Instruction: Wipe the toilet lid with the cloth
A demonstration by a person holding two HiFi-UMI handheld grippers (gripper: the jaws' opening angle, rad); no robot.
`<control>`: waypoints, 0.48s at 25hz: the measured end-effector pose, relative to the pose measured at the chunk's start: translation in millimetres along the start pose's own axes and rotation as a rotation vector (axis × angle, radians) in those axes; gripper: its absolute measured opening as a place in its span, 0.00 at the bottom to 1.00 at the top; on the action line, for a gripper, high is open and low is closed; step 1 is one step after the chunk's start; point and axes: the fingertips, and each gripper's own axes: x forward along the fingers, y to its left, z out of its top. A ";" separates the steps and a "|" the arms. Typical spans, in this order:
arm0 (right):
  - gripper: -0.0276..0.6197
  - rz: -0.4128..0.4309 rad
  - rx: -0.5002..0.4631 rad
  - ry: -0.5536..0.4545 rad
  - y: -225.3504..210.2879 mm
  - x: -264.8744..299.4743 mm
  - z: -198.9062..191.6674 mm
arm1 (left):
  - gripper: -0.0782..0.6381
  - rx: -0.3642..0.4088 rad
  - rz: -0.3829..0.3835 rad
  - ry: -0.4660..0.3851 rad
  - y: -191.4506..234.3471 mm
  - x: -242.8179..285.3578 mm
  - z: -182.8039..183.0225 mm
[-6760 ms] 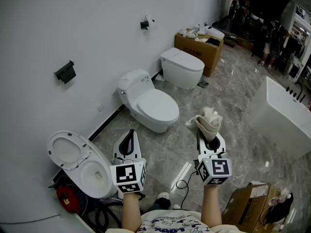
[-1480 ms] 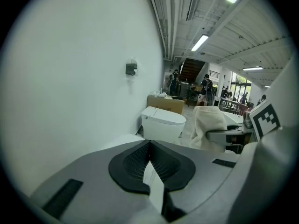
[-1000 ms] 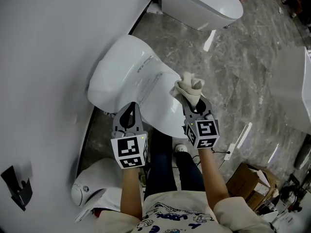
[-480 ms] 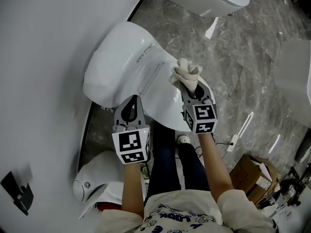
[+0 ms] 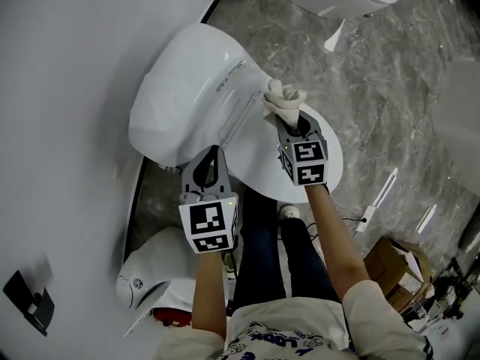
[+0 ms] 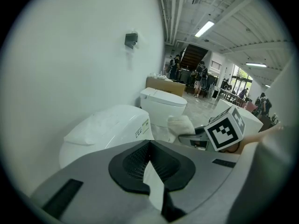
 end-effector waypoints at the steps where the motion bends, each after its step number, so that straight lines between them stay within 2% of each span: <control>1: 0.22 0.000 -0.001 0.011 -0.2 6.5 -4.3 | 0.11 -0.002 0.002 0.003 0.4 1.4 -1.7; 12: 0.22 0.044 -0.101 0.129 14.2 65.8 -36.4 | 0.11 -0.011 0.002 0.030 1.7 16.6 -21.7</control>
